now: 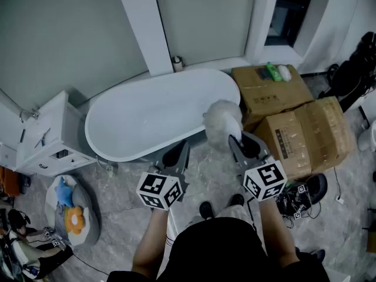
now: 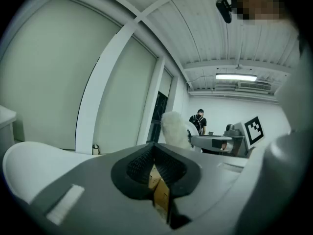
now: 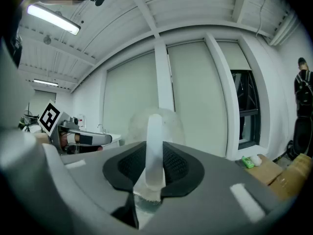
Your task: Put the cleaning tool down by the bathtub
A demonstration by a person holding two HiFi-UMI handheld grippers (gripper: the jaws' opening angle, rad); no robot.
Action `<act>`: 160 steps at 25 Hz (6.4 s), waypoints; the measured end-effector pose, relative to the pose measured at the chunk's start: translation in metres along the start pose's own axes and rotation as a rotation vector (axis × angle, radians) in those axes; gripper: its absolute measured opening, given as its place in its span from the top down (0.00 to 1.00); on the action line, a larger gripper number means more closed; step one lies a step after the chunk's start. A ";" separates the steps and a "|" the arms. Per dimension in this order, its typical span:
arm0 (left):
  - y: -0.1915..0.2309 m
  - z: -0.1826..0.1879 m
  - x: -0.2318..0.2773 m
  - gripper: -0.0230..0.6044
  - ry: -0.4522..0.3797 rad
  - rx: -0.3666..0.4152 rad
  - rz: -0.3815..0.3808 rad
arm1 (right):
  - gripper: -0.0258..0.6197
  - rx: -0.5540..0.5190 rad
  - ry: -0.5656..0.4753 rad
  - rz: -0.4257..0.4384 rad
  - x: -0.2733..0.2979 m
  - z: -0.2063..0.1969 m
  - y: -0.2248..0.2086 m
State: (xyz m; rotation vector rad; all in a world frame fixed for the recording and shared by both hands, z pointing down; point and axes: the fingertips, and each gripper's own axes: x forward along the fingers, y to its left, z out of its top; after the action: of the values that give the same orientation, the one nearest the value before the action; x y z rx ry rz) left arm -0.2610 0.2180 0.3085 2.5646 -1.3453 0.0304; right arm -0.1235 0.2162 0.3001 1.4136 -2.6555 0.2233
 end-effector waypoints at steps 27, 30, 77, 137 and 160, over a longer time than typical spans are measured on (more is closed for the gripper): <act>-0.008 -0.019 0.000 0.97 0.035 0.003 -0.005 | 0.82 0.032 -0.009 0.004 -0.017 -0.016 -0.005; -0.006 -0.019 0.011 0.97 0.041 0.002 -0.001 | 0.82 0.033 -0.004 0.002 -0.011 -0.018 -0.016; 0.020 -0.002 0.257 0.97 0.091 -0.015 0.084 | 0.82 0.046 0.063 0.082 0.120 -0.009 -0.238; 0.022 -0.098 0.589 0.97 0.384 -0.086 -0.151 | 0.82 0.238 0.466 -0.213 0.275 -0.235 -0.548; 0.059 -0.173 0.621 0.97 0.499 -0.095 -0.098 | 0.82 0.303 0.605 -0.256 0.357 -0.379 -0.607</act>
State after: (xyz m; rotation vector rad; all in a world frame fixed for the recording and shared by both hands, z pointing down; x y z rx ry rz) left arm 0.0638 -0.2769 0.5697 2.3223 -1.0046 0.5360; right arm 0.1981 -0.3372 0.7791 1.4500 -1.9889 0.8948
